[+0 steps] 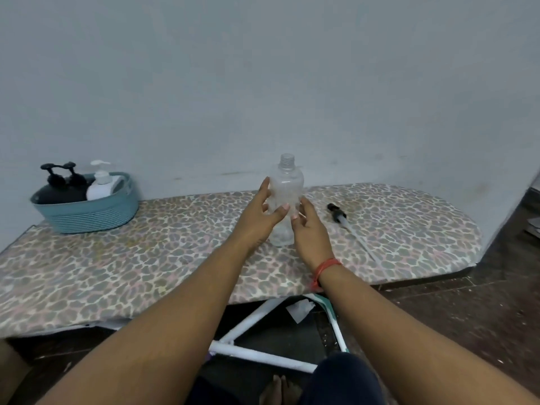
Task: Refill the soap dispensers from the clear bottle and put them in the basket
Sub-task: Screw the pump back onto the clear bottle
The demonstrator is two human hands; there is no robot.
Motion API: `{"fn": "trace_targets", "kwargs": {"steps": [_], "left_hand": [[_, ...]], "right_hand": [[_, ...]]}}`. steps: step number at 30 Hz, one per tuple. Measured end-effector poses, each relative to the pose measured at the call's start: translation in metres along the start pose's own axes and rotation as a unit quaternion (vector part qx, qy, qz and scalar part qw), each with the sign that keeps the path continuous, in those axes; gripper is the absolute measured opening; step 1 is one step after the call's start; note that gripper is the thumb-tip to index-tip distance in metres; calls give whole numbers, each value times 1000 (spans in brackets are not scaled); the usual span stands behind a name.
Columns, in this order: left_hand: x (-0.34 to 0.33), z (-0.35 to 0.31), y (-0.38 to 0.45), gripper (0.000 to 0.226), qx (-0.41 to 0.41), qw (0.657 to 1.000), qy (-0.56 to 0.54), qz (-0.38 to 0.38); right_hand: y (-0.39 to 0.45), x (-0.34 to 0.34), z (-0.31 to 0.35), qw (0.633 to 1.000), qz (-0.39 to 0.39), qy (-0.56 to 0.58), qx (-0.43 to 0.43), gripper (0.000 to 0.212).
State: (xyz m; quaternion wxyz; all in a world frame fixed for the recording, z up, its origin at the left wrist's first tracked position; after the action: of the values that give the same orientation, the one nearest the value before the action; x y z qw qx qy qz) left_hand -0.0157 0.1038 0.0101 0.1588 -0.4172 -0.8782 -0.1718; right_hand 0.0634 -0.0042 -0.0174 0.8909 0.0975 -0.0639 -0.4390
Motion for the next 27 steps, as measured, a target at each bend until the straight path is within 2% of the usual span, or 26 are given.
{"fn": "trace_targets", "kwargs": {"steps": [6, 11, 15, 18, 21, 24, 27], "left_hand": [[75, 24, -18, 80, 14, 1000, -6, -19], [96, 42, -28, 82, 22, 1000, -1, -13], [98, 54, -31, 84, 27, 999, -25, -11], [96, 55, -31, 94, 35, 999, -23, -21], [100, 50, -32, 97, 48, 993, 11, -104], [106, 30, -37, 81, -39, 969, 100, -221], [94, -5, -43, 71, -215, 911, 227, -270]], "right_hand": [[-8, -73, 8, 999, 40, -8, 21, 48], [-16, -98, 1, 997, 53, -37, 41, 43], [-18, -97, -8, 992, 94, -65, 45, 50], [-9, -80, -12, 990, 90, -97, 42, 51], [8, -46, -13, 981, 53, -177, 57, 50], [29, -4, -14, 962, 16, -264, 66, 44], [47, 36, -15, 927, -35, -361, 92, 37]]}}
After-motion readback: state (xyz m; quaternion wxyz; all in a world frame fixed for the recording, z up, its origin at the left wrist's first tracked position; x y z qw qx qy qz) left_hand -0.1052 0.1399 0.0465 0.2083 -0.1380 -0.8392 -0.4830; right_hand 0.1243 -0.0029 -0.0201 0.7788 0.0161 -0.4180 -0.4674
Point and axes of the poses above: each hand's wrist, its own y-axis towards the middle knuckle, its own x-axis out of the back of the hand, z = x × y, the point moved 4 cm from there along y, towards the middle knuckle, and after that the axes turned 10 degrees about y, right-handed, at the moved point
